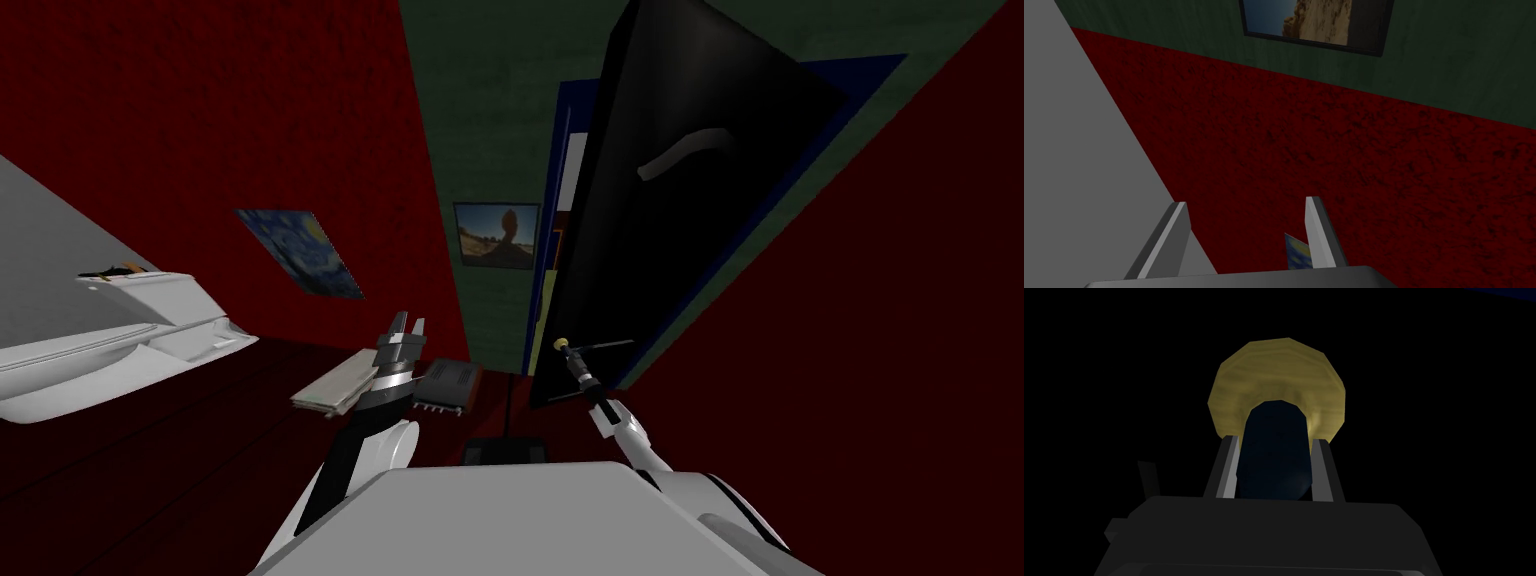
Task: Pull the door open
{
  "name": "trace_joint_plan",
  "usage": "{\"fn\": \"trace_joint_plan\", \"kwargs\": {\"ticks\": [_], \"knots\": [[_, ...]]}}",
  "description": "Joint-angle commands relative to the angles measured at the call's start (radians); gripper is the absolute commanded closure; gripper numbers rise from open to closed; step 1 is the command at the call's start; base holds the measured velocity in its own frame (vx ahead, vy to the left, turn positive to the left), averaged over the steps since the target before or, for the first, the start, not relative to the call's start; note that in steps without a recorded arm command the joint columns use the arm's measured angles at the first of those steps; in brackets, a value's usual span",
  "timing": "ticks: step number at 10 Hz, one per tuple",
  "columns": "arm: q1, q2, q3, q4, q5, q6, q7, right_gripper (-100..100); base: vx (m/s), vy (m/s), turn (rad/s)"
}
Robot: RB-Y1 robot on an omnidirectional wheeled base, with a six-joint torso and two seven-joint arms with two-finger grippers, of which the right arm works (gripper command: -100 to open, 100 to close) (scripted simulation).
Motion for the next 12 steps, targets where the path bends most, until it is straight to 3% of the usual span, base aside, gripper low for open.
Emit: {"fn": "trace_joint_plan", "kwargs": {"ticks": [1, 2, 3, 4, 8, 10, 11, 12], "knots": [[-0.003, -0.018, -0.007, 0.005, -0.004, -0.007, -0.006, 100, 0.172, 0.021, 0.016], [-0.004, -0.002, 0.001, 0.012, 0.0, -0.009, -0.001, 100, 0.08, 0.018, 0.02], [0.008, -0.02, -0.002, 0.02, 0.002, -0.039, -0.016, 100, -0.096, -0.026, 0.212], [0.008, -0.02, -0.002, 0.02, 0.002, -0.039, -0.016, 100, -0.141, -0.046, 0.115], [0.055, -0.083, -0.013, 0.045, 0.009, -0.125, -0.064, 100, -0.186, -0.052, 0.168], [0.055, -0.083, -0.013, 0.045, 0.009, -0.125, -0.064, 100, -0.069, -0.03, 0.013], [0.077, -0.111, -0.018, 0.057, 0.012, -0.164, -0.085, 100, -0.072, -0.047, 0.216], [0.077, -0.111, -0.018, 0.057, 0.012, -0.164, -0.085, 100, -0.086, -0.065, 0.15]]}}
